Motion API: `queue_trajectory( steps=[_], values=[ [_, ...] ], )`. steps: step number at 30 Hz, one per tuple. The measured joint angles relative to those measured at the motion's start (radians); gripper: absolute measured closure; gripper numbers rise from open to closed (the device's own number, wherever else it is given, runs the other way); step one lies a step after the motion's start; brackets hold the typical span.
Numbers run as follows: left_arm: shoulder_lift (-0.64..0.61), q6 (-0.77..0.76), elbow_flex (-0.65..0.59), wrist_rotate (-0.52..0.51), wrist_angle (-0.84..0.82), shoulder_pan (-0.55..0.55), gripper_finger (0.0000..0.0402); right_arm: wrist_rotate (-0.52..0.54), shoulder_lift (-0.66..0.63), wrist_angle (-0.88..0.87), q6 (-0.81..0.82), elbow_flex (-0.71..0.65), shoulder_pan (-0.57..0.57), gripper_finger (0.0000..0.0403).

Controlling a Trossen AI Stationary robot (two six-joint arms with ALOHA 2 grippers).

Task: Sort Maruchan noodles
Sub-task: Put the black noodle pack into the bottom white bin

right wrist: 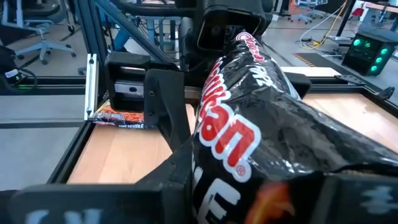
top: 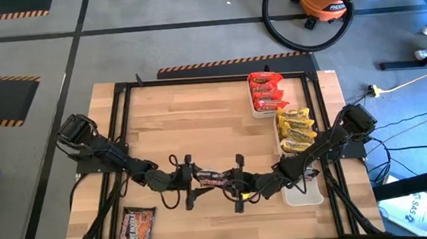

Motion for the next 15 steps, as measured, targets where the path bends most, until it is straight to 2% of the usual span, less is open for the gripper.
queue_trajectory(
  steps=[7,15],
  values=[
    [0.0,0.06,0.0,0.061,0.03,0.001,0.016,-0.017,-0.001,0.005,0.0,0.0,0.001,0.0306],
    [0.0,0.096,0.0,0.058,0.031,0.001,0.0212,-0.015,-0.001,0.01,0.005,0.0,0.0,0.0306]
  ],
)
